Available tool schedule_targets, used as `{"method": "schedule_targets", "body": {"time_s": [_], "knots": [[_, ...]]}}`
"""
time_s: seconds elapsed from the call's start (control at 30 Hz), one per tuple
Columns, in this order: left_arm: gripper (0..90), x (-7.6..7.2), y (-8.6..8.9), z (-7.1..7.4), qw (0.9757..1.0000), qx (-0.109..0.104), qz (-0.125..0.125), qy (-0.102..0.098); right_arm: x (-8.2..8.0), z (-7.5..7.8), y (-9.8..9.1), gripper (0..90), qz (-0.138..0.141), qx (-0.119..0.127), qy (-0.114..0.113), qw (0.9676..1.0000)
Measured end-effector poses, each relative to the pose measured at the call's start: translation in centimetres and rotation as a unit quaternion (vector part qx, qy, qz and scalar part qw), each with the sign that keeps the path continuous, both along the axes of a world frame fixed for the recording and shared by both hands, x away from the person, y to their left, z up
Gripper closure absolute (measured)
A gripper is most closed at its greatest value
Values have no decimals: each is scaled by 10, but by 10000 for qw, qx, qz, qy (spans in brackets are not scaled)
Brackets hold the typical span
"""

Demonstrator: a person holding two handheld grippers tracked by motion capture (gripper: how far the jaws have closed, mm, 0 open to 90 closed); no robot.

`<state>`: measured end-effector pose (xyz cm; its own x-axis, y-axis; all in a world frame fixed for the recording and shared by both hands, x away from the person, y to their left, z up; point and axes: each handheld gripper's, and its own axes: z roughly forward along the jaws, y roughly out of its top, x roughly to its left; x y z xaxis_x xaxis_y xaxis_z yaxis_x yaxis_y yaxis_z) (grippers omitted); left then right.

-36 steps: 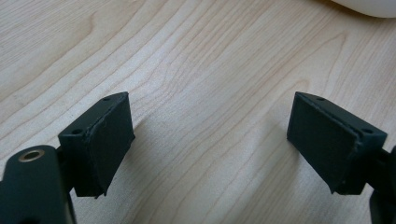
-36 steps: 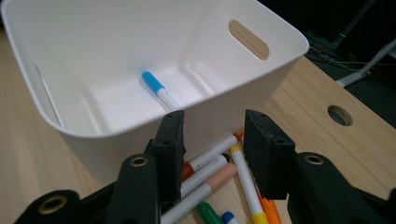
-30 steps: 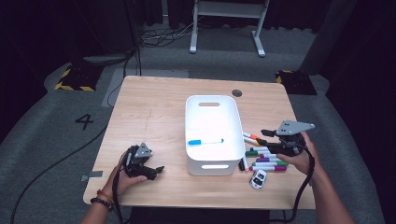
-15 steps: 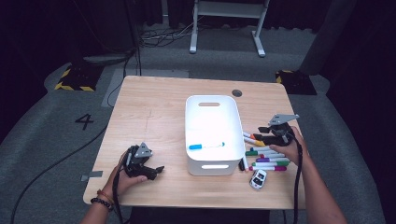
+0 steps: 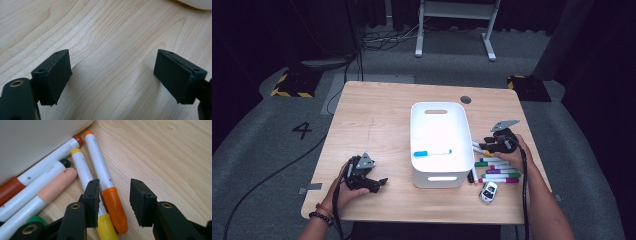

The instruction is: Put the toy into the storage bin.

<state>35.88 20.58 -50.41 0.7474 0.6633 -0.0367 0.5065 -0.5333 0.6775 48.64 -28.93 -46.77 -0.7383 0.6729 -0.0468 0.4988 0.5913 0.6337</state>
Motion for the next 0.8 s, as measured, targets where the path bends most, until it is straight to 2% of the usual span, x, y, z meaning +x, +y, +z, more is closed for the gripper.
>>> {"method": "schedule_targets", "body": {"time_s": [0.33,0.43,0.53,0.67,0.8], "knots": [[147,0,0,0,10000,3,1,-5,11,-9,-2,619,-190,-128,168,9996],[147,0,0,0,10000,-2,1,1,13,-12,-1,623,-205,-233,184,9994],[147,0,0,0,10000,0,0,-1,13,-13,-1,637,-224,-221,172,9994],[147,0,0,0,10000,5,5,-12,14,-14,-4,719,-253,-129,175,9994],[147,0,0,0,10000,5,6,-15,14,-13,-7,741,-326,-140,184,9992]]}}
